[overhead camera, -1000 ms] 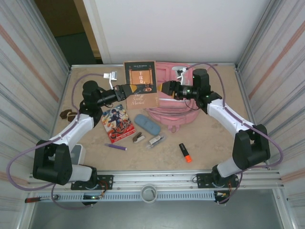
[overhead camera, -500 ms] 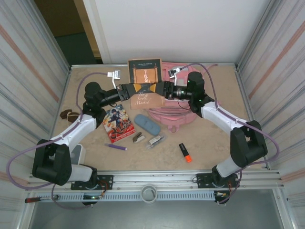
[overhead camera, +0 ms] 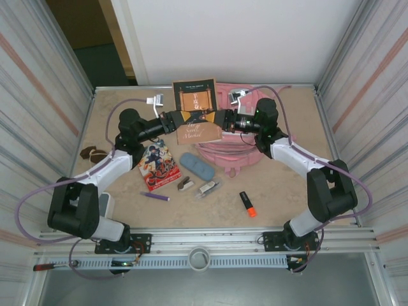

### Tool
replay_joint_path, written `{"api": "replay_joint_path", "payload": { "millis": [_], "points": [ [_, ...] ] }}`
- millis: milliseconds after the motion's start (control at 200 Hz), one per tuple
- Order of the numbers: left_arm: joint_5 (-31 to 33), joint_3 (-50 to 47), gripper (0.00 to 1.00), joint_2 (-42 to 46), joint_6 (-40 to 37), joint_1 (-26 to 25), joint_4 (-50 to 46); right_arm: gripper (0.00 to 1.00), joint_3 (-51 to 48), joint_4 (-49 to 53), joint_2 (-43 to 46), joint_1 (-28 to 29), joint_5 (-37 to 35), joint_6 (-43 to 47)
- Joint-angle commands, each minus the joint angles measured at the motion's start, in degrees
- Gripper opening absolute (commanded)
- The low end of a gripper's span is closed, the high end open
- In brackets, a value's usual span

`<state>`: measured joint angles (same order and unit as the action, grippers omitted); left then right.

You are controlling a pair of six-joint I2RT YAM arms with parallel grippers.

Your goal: Pack books, pencil case, and school supplies into a backpack

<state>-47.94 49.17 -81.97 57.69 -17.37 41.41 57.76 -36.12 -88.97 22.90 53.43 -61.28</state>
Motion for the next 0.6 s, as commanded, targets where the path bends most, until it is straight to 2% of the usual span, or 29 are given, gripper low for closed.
{"api": "replay_joint_path", "payload": {
  "millis": [0,100,215,331,426,596],
  "points": [
    [1.5,4.0,0.33,-1.5,-6.8,-0.2,-5.5,0.04,-0.4,4.2,4.1,-2.8,-1.6,1.3],
    [3.0,7.4,0.57,-3.3,-16.5,-1.1,-16.4,0.01,-1.7,9.4,7.3,-7.4,-1.3,3.6],
    [9.3,13.9,0.71,-6.7,-31.6,-3.3,-33.2,0.00,-2.6,20.2,11.7,-15.1,-1.3,9.2],
    [17.7,22.4,0.77,-12.2,-47.0,-7.2,-47.0,0.00,-2.2,32.2,15.2,-22.9,-2.5,16.2],
    [24.9,27.5,0.80,-16.4,-58.6,-10.8,-53.2,0.00,-2.4,39.6,17.9,-28.4,-5.0,20.7],
    [37.5,36.0,0.84,-24.5,-75.7,-16.7,-61.6,0.00,-4.2,43.7,20.0,-34.1,-7.1,23.2]
  ]
}}
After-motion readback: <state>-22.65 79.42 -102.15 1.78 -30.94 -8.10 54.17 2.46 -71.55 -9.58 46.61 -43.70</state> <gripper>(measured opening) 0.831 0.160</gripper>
